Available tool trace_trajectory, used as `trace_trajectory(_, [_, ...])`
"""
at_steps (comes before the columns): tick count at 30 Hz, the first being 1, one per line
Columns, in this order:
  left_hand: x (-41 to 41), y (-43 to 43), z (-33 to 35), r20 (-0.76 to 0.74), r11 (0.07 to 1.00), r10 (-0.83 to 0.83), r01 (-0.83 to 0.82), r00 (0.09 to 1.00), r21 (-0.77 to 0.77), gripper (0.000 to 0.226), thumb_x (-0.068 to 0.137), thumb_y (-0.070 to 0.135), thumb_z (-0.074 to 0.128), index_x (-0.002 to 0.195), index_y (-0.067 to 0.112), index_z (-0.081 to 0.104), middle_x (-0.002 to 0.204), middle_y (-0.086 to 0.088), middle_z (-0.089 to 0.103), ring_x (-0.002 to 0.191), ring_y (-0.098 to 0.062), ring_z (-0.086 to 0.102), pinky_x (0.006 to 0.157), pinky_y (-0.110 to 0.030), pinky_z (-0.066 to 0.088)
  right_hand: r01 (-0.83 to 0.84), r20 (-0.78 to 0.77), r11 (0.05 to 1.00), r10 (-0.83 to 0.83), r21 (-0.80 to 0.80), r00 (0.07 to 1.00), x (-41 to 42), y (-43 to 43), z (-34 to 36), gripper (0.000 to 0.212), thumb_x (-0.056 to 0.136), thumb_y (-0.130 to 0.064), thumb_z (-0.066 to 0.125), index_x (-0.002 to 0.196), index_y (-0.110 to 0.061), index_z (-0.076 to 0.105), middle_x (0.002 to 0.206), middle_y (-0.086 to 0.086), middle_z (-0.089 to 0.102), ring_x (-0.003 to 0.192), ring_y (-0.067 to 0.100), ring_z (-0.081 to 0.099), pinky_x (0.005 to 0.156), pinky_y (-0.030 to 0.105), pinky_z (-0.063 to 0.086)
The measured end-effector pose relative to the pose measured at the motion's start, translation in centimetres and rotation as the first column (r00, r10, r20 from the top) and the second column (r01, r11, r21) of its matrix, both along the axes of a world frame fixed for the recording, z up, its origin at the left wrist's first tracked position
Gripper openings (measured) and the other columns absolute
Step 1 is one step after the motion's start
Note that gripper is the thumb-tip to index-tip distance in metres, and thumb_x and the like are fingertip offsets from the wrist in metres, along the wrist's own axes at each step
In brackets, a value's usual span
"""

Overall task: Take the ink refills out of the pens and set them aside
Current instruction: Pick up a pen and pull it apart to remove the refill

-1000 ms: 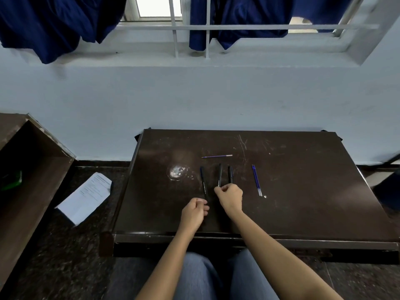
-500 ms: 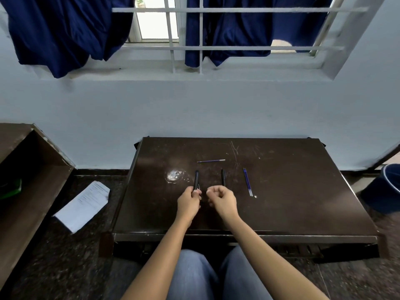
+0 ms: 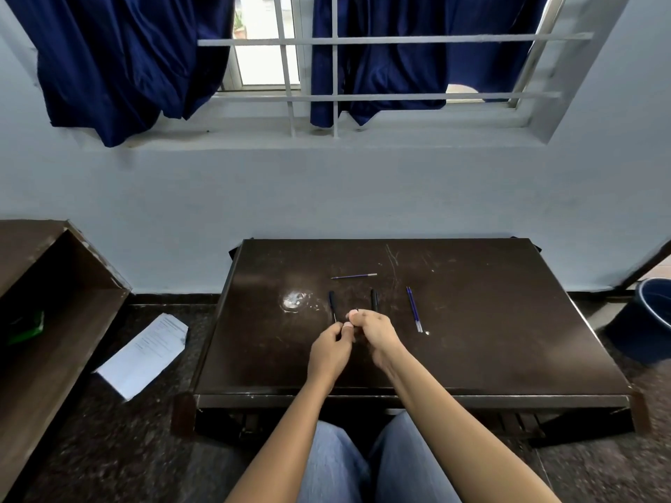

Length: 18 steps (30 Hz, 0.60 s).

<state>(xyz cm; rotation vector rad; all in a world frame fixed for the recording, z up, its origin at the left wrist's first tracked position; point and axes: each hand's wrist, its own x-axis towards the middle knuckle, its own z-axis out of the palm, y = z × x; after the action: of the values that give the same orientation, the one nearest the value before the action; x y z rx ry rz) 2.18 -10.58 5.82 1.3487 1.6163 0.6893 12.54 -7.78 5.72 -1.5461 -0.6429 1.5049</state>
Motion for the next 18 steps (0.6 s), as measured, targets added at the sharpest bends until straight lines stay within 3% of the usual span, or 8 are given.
trace_trajectory(2, [0.0, -0.1, -0.1, 0.009, 1.000, -0.021, 0.021, 1.000, -0.013, 0.036, 0.097, 0.042, 0.042, 0.074, 0.023, 0.061, 0.077, 0.006, 0.064, 0.078, -0.014, 0.059, 0.071, -0.033, 0.044, -0.016, -0.034, 1.000, 0.015, -0.018, 0.999, 0.4, 0.0, -0.1, 0.016, 0.087, -0.007, 0.056, 0.080, -0.010, 0.070, 0.071, 0.003, 0.063, 0.066, 0.015, 0.056, 0.064, 0.027, 0.045])
trace_trajectory(6, [0.4, -0.2, 0.1, 0.086, 0.992, -0.003, 0.014, 0.996, -0.126, 0.045, 0.096, 0.050, 0.041, 0.063, 0.023, 0.056, 0.060, 0.009, 0.052, 0.057, -0.010, 0.046, 0.052, -0.027, 0.034, -0.023, -0.109, 0.999, 0.019, -0.030, 0.994, 0.9, 0.8, -0.3, 0.019, 0.093, -0.007, 0.048, 0.085, -0.007, 0.065, 0.060, 0.004, 0.053, 0.043, 0.012, 0.043, 0.039, 0.024, 0.036])
trace_trajectory(9, [0.8, 0.5, 0.3, 0.136, 0.966, 0.038, -0.002, 0.990, -0.259, 0.046, 0.099, 0.049, 0.034, 0.069, 0.020, 0.054, 0.057, 0.007, 0.044, 0.048, -0.008, 0.037, 0.043, -0.023, 0.028, 0.066, -0.172, 0.993, -0.081, -0.094, 0.982, 0.8, 1.5, -1.2, 0.019, 0.095, -0.008, 0.047, 0.087, -0.006, 0.064, 0.060, 0.006, 0.051, 0.044, 0.013, 0.040, 0.039, 0.025, 0.035])
trace_trajectory(12, [0.5, 0.9, -0.2, 0.159, 0.947, 0.062, -0.008, 0.985, -0.321, 0.042, 0.098, 0.044, 0.034, 0.072, 0.018, 0.053, 0.055, 0.005, 0.038, 0.043, -0.009, 0.031, 0.039, -0.020, 0.023, 0.211, -0.227, 0.962, -0.247, -0.175, 0.942, 1.3, 2.5, -2.0, 0.020, 0.096, -0.012, 0.050, 0.083, -0.009, 0.065, 0.063, 0.004, 0.057, 0.051, 0.011, 0.047, 0.049, 0.023, 0.041])
trace_trajectory(14, [-0.2, 0.9, -1.0, 0.187, 0.940, 0.113, -0.044, 0.976, -0.337, 0.039, 0.098, 0.040, 0.035, 0.073, 0.016, 0.053, 0.055, 0.004, 0.036, 0.042, -0.009, 0.029, 0.038, -0.019, 0.020, 0.242, -0.105, 0.960, -0.258, -0.142, 0.960, 1.8, 3.4, -2.8, 0.018, 0.093, -0.014, 0.056, 0.079, -0.008, 0.065, 0.064, 0.005, 0.060, 0.054, 0.012, 0.051, 0.055, 0.023, 0.045])
trace_trajectory(16, [-0.8, 0.9, -1.8, 0.229, 0.930, 0.179, -0.089, 0.957, -0.358, 0.031, 0.098, 0.031, 0.037, 0.078, 0.014, 0.055, 0.057, 0.003, 0.036, 0.044, -0.008, 0.029, 0.037, -0.020, 0.020, 0.152, 0.192, 0.986, -0.136, -0.071, 0.972, 2.2, 4.1, -4.0, 0.019, 0.089, -0.019, 0.063, 0.072, -0.010, 0.064, 0.065, 0.005, 0.063, 0.062, 0.018, 0.059, 0.067, 0.031, 0.050])
trace_trajectory(18, [-1.2, 1.2, -2.4, 0.244, 0.917, 0.231, -0.128, 0.942, -0.378, 0.022, 0.098, 0.023, 0.038, 0.090, 0.013, 0.057, 0.063, 0.002, 0.041, 0.048, -0.008, 0.032, 0.039, -0.019, 0.023, -0.017, 0.489, 0.997, 0.052, -0.075, 0.871, 2.3, 4.3, -4.7, 0.017, 0.084, -0.025, 0.069, 0.073, -0.013, 0.063, 0.075, 0.005, 0.067, 0.075, 0.022, 0.066, 0.077, 0.035, 0.054])
